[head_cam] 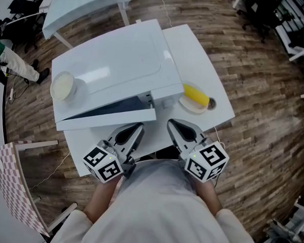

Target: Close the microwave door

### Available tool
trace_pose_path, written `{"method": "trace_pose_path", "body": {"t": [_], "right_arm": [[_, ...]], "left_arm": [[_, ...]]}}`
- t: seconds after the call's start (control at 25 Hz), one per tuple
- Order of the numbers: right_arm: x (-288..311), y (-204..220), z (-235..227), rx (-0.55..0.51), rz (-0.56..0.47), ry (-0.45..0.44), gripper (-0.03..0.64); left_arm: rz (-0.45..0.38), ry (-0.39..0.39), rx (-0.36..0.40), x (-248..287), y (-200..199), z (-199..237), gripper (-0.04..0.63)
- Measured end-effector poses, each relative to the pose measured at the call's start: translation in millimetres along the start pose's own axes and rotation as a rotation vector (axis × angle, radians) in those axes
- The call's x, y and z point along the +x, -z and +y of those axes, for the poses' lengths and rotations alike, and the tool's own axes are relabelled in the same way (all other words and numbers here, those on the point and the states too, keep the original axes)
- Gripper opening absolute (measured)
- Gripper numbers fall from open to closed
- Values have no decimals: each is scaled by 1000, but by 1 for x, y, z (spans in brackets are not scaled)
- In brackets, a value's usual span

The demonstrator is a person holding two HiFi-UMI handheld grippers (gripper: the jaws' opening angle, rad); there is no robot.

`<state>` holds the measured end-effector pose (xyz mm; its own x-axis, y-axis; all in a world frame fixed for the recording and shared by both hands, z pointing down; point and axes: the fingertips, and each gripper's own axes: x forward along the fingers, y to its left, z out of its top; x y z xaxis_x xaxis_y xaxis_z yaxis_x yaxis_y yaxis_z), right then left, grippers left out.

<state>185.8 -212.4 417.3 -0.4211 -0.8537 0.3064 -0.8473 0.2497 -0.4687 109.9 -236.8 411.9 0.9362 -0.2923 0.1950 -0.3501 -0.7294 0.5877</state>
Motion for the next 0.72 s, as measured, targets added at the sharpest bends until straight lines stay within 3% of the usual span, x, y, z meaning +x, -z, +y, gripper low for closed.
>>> {"method": "trace_pose_path", "body": {"t": [0.72], "right_arm": [[10,-10,-16,-26,19,-39,23]], "left_arm": [[-57,-48,-14,17,-15,12,17]]}}
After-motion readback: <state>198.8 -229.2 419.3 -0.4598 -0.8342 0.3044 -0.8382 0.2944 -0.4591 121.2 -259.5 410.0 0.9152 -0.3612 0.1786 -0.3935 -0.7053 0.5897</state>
